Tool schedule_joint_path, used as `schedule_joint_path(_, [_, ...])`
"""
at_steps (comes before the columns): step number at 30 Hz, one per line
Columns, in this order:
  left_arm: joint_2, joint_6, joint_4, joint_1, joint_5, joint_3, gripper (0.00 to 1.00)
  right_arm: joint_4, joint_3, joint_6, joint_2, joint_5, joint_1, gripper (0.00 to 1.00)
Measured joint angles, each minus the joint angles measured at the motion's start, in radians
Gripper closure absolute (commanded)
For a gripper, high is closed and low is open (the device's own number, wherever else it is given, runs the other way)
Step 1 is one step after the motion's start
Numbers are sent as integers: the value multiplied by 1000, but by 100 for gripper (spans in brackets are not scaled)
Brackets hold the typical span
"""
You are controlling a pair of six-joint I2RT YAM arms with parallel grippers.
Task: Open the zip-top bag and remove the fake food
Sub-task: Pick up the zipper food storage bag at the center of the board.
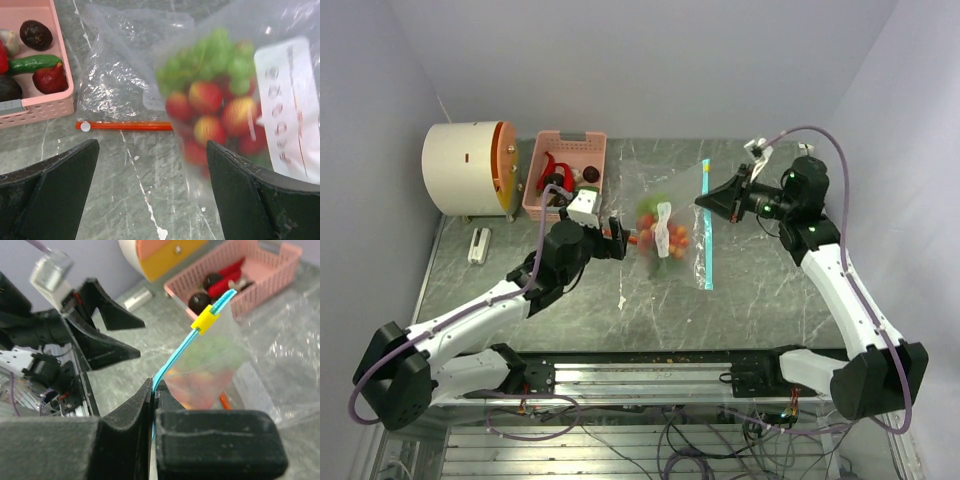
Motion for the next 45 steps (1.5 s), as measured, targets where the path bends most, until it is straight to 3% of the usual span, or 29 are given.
schedule_joint_path(8, [156, 9, 98, 47, 72, -2, 1, -262, -11, -158, 214, 263, 20, 100])
schedule_joint_path(13, [261, 35, 156, 148, 205, 64, 1, -321, -49, -203, 206, 383, 55, 99])
schedule_joint_path(16, [306, 54, 174, 180, 266, 141, 1, -325, -48, -212, 181, 450, 92, 55])
schedule_joint_path(18, [322, 60, 193, 183, 301, 175, 1, -330, -48, -204, 177, 500, 103, 43])
schedule_joint_path(21, [329, 61, 217, 183, 344, 184, 1, -337, -50, -195, 177, 588, 104, 52])
schedule_joint_path(25, [344, 58, 235, 183, 384, 175, 1, -308, -79, -177, 178, 616, 102, 100])
schedule_joint_path(32, [348, 58, 240, 183, 405, 165, 1, -264, -123, -151, 165, 626, 102, 100])
schedule_joint_path(36, [369, 60, 296, 198, 463, 164, 1, -224, -131, -184, 97, 558, 105, 100])
schedule_joint_path(40, [467, 62, 429, 268, 689, 181, 1, -125, -170, -219, -8, 375, 119, 100])
schedule_joint_path(45, [600, 133, 423, 302, 921, 324, 1, -77, -163, -277, -25, 179, 129, 100])
